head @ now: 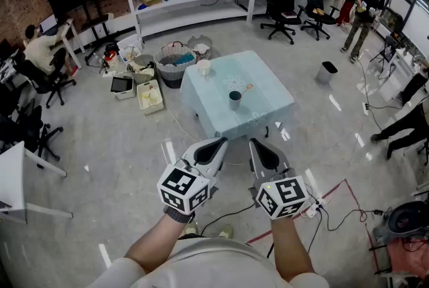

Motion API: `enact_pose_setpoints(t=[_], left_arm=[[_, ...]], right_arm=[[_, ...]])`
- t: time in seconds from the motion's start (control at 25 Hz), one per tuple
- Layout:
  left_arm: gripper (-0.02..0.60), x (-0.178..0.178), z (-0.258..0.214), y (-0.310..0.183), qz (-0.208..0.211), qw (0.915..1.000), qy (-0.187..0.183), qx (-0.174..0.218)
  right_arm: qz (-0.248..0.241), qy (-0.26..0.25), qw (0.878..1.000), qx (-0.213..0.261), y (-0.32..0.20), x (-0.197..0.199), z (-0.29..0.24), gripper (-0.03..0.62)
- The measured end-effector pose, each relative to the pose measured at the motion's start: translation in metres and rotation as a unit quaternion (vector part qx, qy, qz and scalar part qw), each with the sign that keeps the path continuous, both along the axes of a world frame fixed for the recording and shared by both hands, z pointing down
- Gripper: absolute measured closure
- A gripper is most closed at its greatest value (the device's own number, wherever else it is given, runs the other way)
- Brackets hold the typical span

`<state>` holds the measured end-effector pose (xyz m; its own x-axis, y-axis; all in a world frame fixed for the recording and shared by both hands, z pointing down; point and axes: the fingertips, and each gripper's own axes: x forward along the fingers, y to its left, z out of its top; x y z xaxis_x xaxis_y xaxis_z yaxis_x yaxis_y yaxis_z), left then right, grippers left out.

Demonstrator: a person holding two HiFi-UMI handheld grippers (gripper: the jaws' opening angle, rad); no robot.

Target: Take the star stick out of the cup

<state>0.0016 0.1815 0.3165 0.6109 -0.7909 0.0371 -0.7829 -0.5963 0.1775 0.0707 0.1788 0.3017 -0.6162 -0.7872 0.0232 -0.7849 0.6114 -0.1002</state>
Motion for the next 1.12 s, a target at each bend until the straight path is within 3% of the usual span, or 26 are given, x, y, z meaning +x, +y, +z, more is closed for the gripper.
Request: enact_pose_setpoints(t=[0.36, 0.8, 1.12], left_arm=[[0.575, 0.013, 0.0, 0.003, -0.003, 1.0, 0.0, 0.005], [0.575, 0.029, 0.002, 0.005, -0.026, 0.9995, -0.006, 0.016], [0.575, 0.03, 0.004, -0.016, -0.031, 0.9994, -0.011, 0.014]], right_arm=[[-0.004, -0.001, 1.0, 0.004, 0.004, 0.011, 0.001, 0.582], [-0.011, -0.041, 0.999, 0.011, 0.008, 0.053, 0.001, 0.582], [-0.006, -0.05, 0.999, 0.003, -0.014, 0.065, 0.006, 0.582]])
